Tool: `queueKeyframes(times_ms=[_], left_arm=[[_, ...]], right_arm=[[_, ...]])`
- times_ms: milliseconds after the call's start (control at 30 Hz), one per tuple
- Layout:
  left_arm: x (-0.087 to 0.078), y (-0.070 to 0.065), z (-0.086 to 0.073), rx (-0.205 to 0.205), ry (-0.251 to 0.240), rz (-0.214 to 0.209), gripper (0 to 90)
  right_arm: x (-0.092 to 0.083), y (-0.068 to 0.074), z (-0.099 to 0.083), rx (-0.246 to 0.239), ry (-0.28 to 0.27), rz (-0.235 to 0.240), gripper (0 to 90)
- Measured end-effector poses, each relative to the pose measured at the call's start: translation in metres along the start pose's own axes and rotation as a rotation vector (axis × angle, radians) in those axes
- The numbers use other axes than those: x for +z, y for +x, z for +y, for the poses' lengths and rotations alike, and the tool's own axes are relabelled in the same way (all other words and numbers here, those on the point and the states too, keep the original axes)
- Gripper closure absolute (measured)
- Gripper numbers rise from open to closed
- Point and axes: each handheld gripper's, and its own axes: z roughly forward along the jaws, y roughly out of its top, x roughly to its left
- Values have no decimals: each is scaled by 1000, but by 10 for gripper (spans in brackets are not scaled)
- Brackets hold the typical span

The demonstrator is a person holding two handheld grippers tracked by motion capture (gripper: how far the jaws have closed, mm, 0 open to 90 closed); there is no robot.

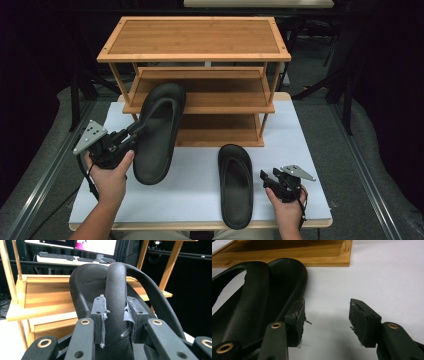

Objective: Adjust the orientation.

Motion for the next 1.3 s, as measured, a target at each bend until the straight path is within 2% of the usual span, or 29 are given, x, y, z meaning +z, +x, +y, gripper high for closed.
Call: queueKeyframes(times_ms=[100,333,367,467,733,833,1000,1033,1133,1300], left_arm=[[15,3,8,-1,-9,17,708],[34,7,19,0,-19,35,709],[40,8,22,1,-16,39,709],[51,9,26,9,-19,48,710],[81,16,35,-18,-20,53,711],[92,16,36,-23,-17,56,711],[109,15,37,-17,-15,76,711],[111,16,37,-14,-13,74,712],[119,18,37,-2,-3,76,714],[130,21,34,-19,-2,104,714]], right_arm=[[0,0,0,0,-2,0,464],[0,0,0,6,0,0,464],[2,0,-1,8,-19,2,465],[1,-1,-1,12,-21,4,464],[2,-1,-1,15,-21,10,465],[1,-2,0,14,-6,9,464],[1,-3,0,12,-7,10,464],[2,-3,0,15,-23,14,464],[2,-4,-1,18,-22,16,464],[2,-4,-1,19,-22,21,465]])
